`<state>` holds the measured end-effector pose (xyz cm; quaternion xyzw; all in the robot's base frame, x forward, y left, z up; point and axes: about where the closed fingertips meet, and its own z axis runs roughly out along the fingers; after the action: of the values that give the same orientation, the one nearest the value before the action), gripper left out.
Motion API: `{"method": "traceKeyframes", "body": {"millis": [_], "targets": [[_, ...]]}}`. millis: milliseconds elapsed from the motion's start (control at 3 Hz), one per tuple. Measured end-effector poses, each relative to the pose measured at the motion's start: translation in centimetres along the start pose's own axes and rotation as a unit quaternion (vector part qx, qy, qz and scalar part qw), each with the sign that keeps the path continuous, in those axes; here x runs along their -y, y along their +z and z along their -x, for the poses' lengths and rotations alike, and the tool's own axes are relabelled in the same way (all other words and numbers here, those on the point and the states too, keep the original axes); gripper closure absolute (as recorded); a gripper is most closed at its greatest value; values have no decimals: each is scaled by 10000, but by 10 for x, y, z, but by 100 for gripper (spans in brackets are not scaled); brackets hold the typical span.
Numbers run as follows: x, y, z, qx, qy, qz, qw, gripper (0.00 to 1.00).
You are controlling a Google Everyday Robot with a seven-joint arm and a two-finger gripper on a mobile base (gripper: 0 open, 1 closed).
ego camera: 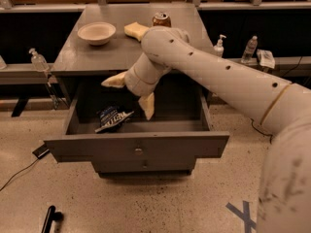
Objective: Pick blue chip bag from top drawer and place on counter
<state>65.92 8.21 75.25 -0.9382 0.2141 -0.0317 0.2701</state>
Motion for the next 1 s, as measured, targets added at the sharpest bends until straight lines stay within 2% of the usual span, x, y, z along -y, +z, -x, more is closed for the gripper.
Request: {"method": "traceKeyframes", "body": {"millis": [333,667,1000], "targets": [[25,6,77,478,-1246,-227,9908,0],[30,10,87,554,-1626,-266,9848,0],[27,15,83,602,-1548,-246,9858,0]]}}
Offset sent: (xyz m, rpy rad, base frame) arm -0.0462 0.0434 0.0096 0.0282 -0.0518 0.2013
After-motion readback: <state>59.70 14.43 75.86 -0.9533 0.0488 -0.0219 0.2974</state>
